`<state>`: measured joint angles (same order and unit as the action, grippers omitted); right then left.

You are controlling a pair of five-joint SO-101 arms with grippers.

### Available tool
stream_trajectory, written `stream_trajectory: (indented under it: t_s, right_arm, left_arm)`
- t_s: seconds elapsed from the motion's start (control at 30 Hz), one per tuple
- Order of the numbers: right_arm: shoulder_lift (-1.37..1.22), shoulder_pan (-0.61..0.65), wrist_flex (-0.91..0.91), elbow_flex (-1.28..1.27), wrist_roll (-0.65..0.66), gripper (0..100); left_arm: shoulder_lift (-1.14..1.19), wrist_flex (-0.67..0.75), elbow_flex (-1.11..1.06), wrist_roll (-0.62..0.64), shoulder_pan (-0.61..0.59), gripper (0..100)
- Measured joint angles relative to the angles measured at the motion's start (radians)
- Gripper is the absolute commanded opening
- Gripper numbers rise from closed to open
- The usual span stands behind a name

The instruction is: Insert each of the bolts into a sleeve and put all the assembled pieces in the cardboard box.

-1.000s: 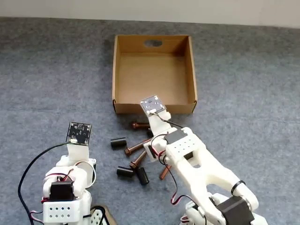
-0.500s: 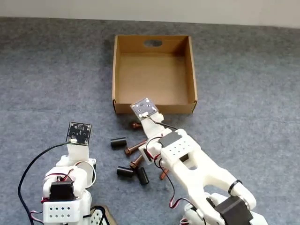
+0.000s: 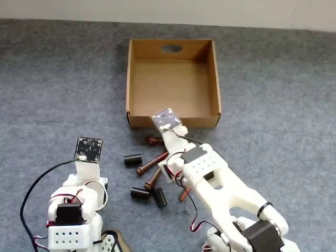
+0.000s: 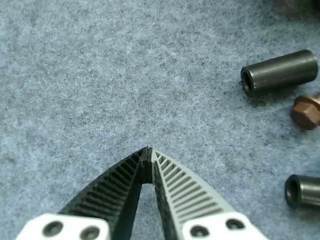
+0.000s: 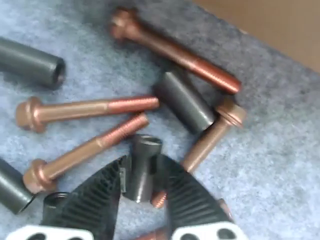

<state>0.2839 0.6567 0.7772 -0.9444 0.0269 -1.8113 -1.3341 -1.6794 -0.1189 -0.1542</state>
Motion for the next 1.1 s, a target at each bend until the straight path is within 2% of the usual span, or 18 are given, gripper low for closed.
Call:
stream_trajectory:
  t_s: [0.17, 0.43, 0.5, 0.63, 0.8, 0.93, 1.1]
  right_arm:
    - [0.000, 0.002, 0.000, 0.000, 0.000, 15.6]
    - [-0.012, 0.014, 0.021, -0.018, 0.003, 16.3]
    - [-0.012, 0.014, 0.021, -0.021, 0.003, 15.0]
    - [-0.012, 0.012, 0.021, -0.021, 0.003, 0.0]
    - [-0.003, 0.006, 0.026, -0.018, 0.003, 0.6]
    - [0.072, -0.002, 0.135, 0.040, 0.003, 0.6]
    - [0.245, -0.144, 0.331, 0.166, 0.052, 0.6]
  left_arm:
    - [0.000, 0.000, 0.000, 0.000, 0.000, 1]
    - [0.000, 0.000, 0.000, 0.000, 0.000, 1]
    - [0.000, 0.000, 0.000, 0.000, 0.000, 1]
    - [0.000, 0.000, 0.000, 0.000, 0.000, 1]
    - [0.000, 0.000, 0.000, 0.000, 0.000, 1]
    - [0.000, 0.000, 0.000, 0.000, 0.000, 1]
    - [0.000, 0.000, 0.000, 0.000, 0.000, 1]
